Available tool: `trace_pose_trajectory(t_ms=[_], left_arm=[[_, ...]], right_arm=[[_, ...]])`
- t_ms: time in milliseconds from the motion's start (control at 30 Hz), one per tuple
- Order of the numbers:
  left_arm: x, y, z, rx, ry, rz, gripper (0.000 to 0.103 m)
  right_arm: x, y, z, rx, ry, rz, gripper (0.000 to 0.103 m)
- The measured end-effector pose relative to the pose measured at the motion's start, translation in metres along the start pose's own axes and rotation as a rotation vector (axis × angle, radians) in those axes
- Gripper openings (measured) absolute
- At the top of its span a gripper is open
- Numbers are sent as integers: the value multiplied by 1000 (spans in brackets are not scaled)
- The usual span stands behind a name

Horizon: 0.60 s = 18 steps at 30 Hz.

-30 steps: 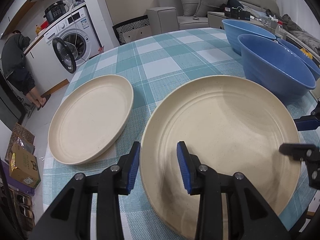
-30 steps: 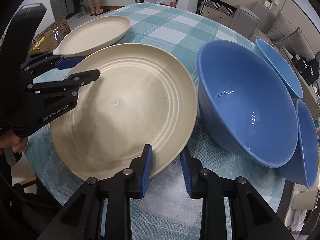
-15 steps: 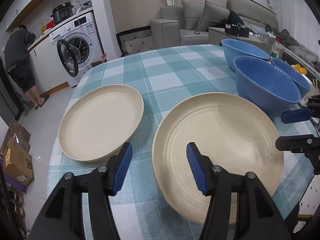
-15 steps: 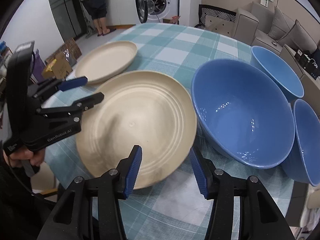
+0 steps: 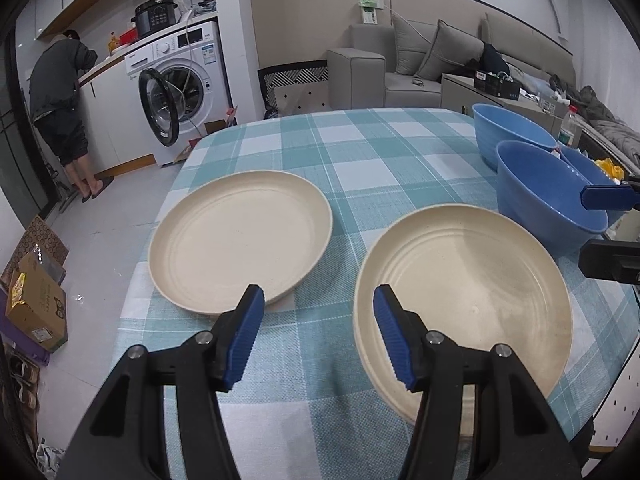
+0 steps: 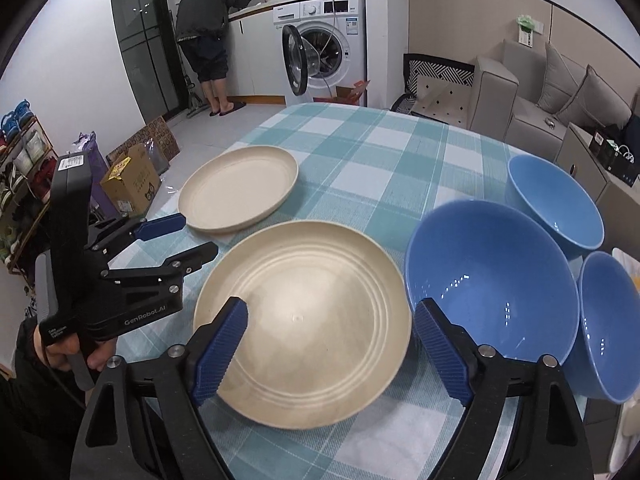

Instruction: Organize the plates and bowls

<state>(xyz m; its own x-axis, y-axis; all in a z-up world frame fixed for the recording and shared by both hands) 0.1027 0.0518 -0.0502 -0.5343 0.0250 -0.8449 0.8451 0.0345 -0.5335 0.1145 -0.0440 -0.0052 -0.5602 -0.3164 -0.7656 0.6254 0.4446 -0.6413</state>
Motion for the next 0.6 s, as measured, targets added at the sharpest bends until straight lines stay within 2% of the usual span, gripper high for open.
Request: trace_pose_trajectory(t_ms=[133, 200, 300, 333, 367, 600], left_arm=[[-5, -5, -11, -8, -35, 26, 59], [-8, -7, -15, -8, -43, 34, 62], [-11, -11, -20, -17, -56, 52, 76], [-12, -13, -22, -19, -63, 61, 90], [-13, -15, -24, -23, -71, 73, 98], [-20, -20, -36, -48, -95, 111, 101]], right_arm=[[-9, 5, 1, 5, 10, 21, 101], [-12, 7, 0, -1, 11, 24, 102], [-17, 10, -2, -8, 12, 32, 102], [-19, 11, -3, -9, 10, 34, 102], [-21, 13, -5, -12, 6, 35, 102], [-32, 25, -12, -26, -8, 40, 102]])
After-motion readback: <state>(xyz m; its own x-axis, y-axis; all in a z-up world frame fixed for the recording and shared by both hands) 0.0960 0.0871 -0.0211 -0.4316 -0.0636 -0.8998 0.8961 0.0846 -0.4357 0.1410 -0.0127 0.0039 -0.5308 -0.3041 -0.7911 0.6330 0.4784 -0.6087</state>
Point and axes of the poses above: each gripper's, at about its wrist camera, not at the fingertips, and y roughly the way its jaws point, z to its right, x to its underside, the point moved 5 cm from there along y, roughly the way its jaws point, and after that the axes turned 11 degrees about z, right-handed, at the moved point
